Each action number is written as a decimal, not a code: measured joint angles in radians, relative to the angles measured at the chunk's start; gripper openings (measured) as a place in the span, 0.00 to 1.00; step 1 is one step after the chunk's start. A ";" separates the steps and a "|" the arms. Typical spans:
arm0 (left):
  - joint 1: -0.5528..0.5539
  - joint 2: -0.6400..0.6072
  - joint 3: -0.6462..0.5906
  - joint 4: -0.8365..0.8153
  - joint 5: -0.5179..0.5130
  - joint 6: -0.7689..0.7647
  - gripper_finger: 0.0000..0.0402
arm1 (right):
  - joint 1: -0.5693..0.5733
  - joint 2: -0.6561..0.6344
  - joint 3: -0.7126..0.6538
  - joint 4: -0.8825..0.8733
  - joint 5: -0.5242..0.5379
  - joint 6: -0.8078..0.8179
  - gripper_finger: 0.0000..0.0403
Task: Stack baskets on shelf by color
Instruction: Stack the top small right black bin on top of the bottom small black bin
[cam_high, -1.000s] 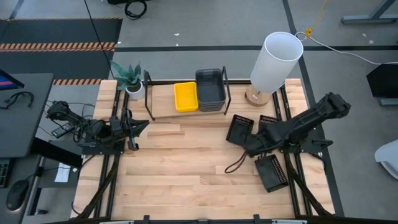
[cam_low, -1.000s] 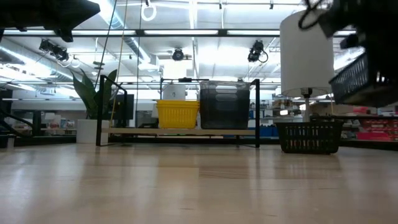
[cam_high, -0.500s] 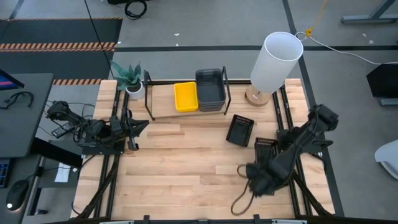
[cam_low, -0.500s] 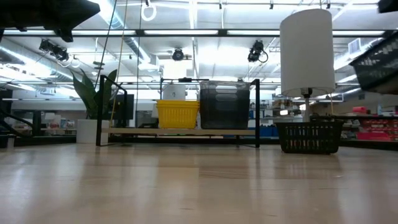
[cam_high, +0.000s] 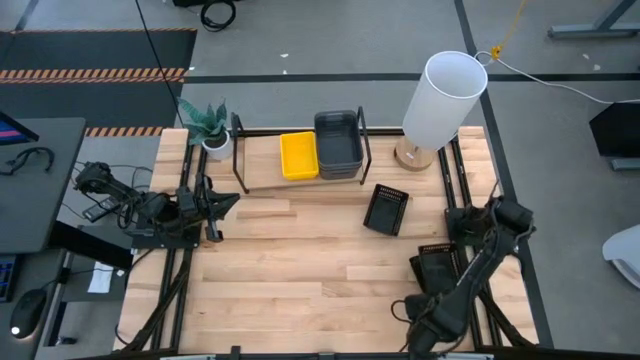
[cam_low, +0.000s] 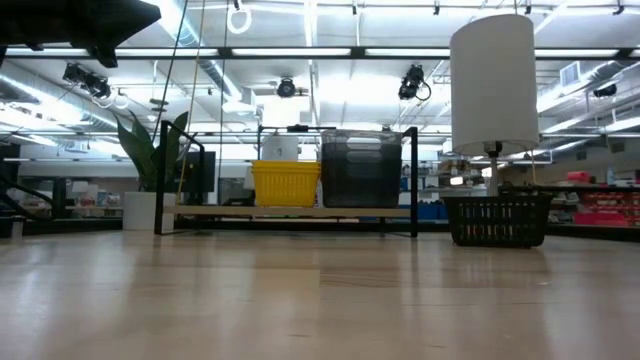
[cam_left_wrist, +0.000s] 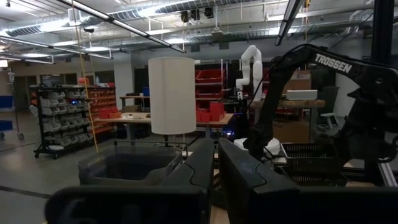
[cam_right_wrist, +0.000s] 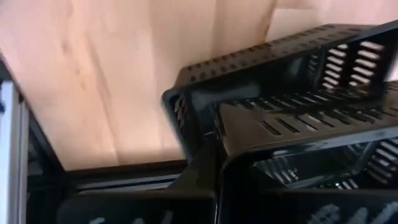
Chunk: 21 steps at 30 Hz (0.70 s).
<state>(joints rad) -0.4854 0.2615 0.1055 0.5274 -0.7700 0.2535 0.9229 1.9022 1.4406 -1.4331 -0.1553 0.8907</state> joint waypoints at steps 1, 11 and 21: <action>0.000 0.000 0.000 0.000 0.000 0.000 0.07 | 0.009 0.001 0.000 -0.001 0.004 0.001 0.00; 0.000 0.000 0.000 0.000 0.000 0.000 0.10 | 0.065 0.012 0.000 0.032 0.070 -0.006 0.00; 0.000 0.000 0.000 0.000 0.000 0.000 0.07 | 0.079 0.012 -0.020 0.049 0.107 -0.073 0.00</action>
<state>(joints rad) -0.4854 0.2615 0.1059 0.5271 -0.7700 0.2537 1.0023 1.9141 1.4211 -1.3843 -0.0479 0.8178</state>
